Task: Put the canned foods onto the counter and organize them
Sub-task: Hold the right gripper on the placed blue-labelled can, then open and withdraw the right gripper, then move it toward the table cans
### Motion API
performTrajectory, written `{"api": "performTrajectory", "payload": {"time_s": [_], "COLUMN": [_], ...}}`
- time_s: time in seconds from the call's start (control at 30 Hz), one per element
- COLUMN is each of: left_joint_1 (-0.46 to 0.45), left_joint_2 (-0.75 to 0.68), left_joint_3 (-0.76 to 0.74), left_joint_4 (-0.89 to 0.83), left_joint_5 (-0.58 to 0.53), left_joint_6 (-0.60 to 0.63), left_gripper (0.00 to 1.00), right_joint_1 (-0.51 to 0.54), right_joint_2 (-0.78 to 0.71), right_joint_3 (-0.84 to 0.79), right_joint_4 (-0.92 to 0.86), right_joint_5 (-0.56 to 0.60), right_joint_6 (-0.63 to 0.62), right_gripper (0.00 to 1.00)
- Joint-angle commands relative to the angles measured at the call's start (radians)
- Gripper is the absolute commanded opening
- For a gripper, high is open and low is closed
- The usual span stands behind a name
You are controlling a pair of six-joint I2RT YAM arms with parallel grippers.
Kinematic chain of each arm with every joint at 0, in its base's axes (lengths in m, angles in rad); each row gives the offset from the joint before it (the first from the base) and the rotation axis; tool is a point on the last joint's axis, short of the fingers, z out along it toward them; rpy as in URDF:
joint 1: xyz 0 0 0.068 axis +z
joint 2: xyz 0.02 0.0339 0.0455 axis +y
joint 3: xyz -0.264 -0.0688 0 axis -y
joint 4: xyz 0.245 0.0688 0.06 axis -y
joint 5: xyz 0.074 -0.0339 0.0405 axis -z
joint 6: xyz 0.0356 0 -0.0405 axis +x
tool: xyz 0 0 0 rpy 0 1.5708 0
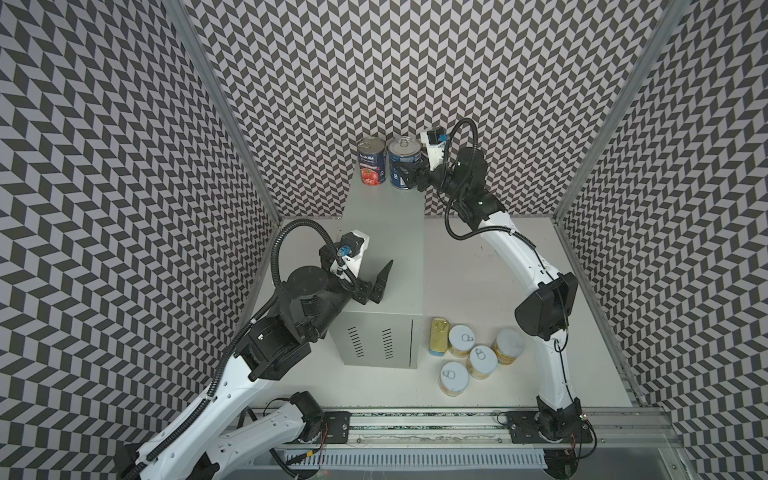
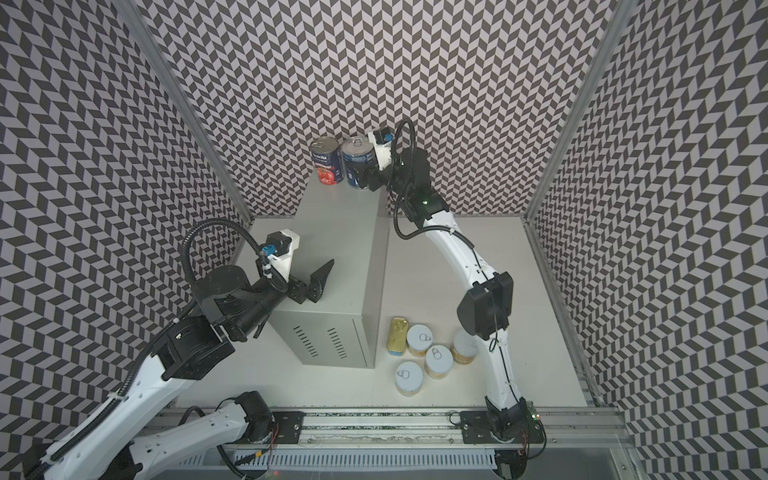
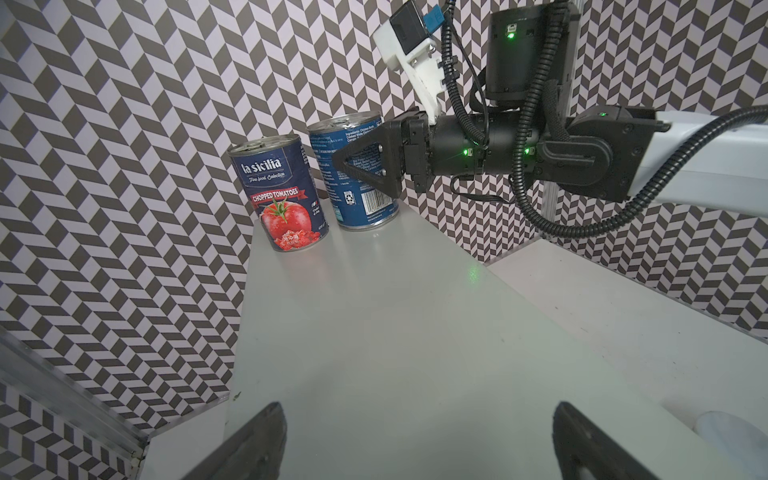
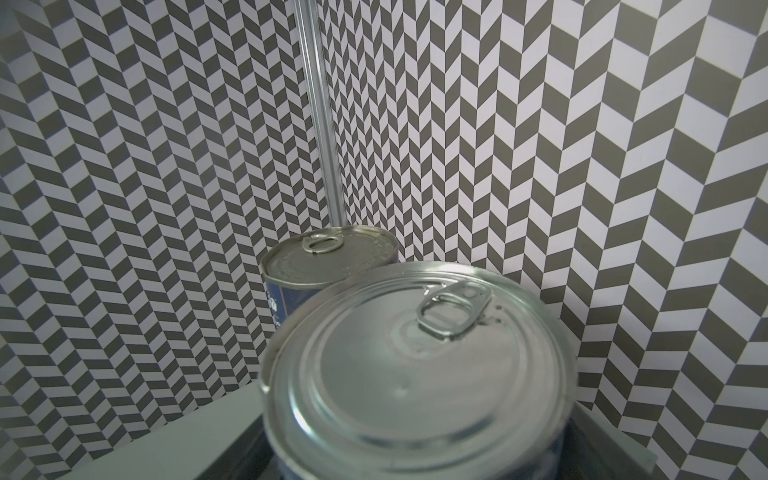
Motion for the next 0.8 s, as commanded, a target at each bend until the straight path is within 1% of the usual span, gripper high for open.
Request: {"api": "performTrajectory", "payload": {"time_s": [0.0,0.07,0.2,0.43,0.53,0.63,0.77], "left_joint_1": [0.005,0.004,0.005,0.004,0.005,0.004,0.005], "left_joint_2": [-0.016,-0.016,-0.017,-0.017,-0.014,-0.008,0.004], "left_joint_3": [-0.009,-0.01,-0.009,0.002,0.011,0.027,0.063], "left_joint_4": [0.022,0.021,0.021,0.014,0.007,-0.006,-0.034], "left_joint_5": [0.009,0.009,0.009,0.016,0.023,0.04,0.093], "left_joint_6": [-0.003,-0.003,-0.004,-0.007,-0.007,-0.011,-0.012], "left_gripper": [1.0,1.0,1.0,1.0,1.0,1.0,1.0], "right_joint_1": [0.003,0.003,0.003,0.0,-0.002,-0.005,-0.005], "right_joint_2": [0.004,0.006,0.005,-0.019,-0.042,-0.094,-0.221], "right_joint_3": [-0.02,-0.021,-0.021,-0.017,-0.025,-0.08,-0.247], "right_joint_4": [-0.024,-0.024,-0.023,-0.02,-0.026,-0.011,0.052], "right_joint_5": [-0.035,-0.035,-0.033,-0.015,-0.011,-0.009,0.011], "right_joint_6": [0.015,0.017,0.018,0.011,0.009,0.007,0.002], "right_gripper": [0.81,0.82,0.9,0.99,0.99,0.99,0.99]}}
